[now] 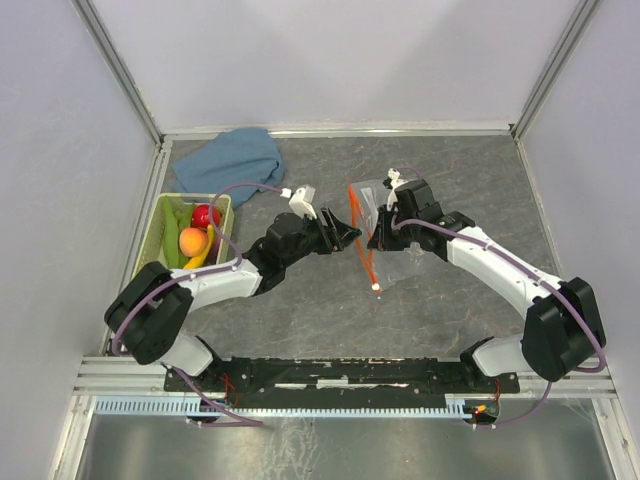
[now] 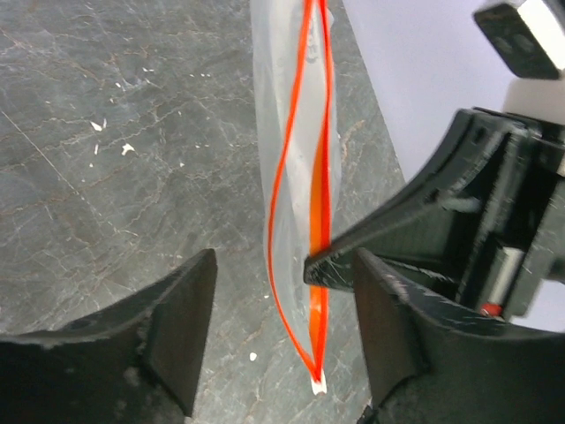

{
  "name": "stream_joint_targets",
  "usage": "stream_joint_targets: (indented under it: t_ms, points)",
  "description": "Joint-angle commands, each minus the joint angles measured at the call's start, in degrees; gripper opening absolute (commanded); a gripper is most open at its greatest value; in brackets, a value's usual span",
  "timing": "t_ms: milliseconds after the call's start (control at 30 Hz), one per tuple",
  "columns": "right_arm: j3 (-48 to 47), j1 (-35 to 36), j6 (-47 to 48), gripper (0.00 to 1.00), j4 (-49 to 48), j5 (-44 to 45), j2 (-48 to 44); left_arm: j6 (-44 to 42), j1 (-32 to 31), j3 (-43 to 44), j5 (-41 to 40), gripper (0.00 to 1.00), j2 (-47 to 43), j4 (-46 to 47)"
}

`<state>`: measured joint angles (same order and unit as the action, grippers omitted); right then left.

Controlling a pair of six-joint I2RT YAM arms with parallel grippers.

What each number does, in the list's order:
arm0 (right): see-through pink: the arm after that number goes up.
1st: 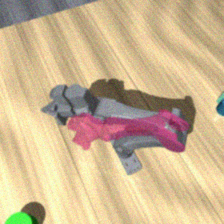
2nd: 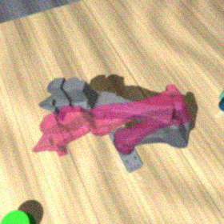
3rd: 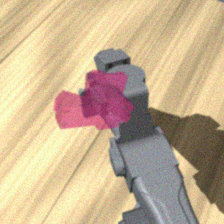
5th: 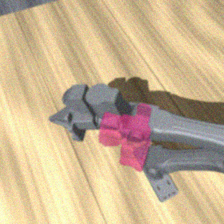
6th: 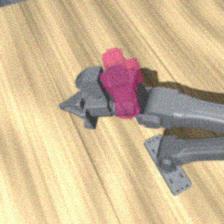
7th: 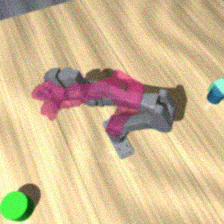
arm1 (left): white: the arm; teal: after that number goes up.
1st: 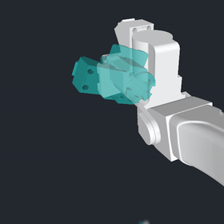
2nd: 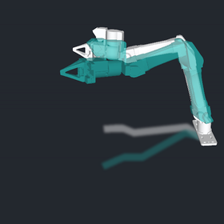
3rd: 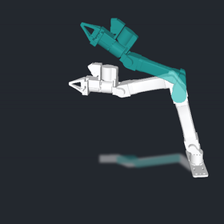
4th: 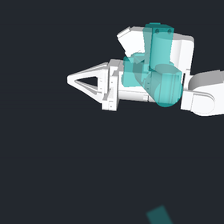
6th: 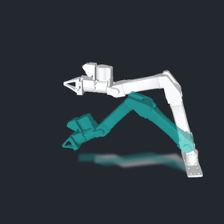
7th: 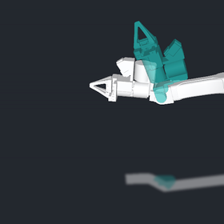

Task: Place the food in the zip-top bag and seal the zipper
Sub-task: Pick up the zipper food storage bag at the center of the board, then open the zipper of the food storage bag.

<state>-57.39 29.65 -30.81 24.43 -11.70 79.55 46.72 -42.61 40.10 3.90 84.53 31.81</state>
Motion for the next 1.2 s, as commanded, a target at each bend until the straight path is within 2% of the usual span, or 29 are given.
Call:
stream_joint_targets:
  t_ms: [0, 133, 333, 467, 567, 933, 1167]
  points:
    - [-3.2, 1.2, -0.6, 0.02, -1.9, -0.4, -1.6, -0.1, -0.4, 3.6, -2.6, 0.62, 3.6, 4.6]
    - [-3.6, 1.8, -0.6, 0.02, -1.9, -0.3, -1.3, -0.1, -0.5, 3.8, -3.3, 0.49, 5.3, 5.6]
    - [-4.5, 2.7, -0.2, 0.02, -1.7, -0.7, -0.3, -0.3, -0.5, 4.6, -2.9, 0.34, 7.7, 6.0]
    - [-5.0, 3.5, 0.3, 0.03, -0.8, 1.2, -0.1, -0.1, -0.6, 4.5, -1.8, 0.16, 8.3, 7.1]
    - [-5.4, 4.5, 1.2, 0.09, 0.5, 4.5, -0.7, 0.0, -1.1, 3.5, -3.2, 0.04, 7.2, 7.4]
    - [-9.0, 12.5, 5.5, 0.43, 6.0, 21.8, -3.1, 5.9, -2.8, 0.2, -10.6, 0.03, 0.7, 3.3]
    - [-6.7, 17.3, 6.4, 0.52, 2.1, 23.9, -5.7, 6.7, -3.9, 1.2, -13.0, 0.03, -1.4, -0.9]
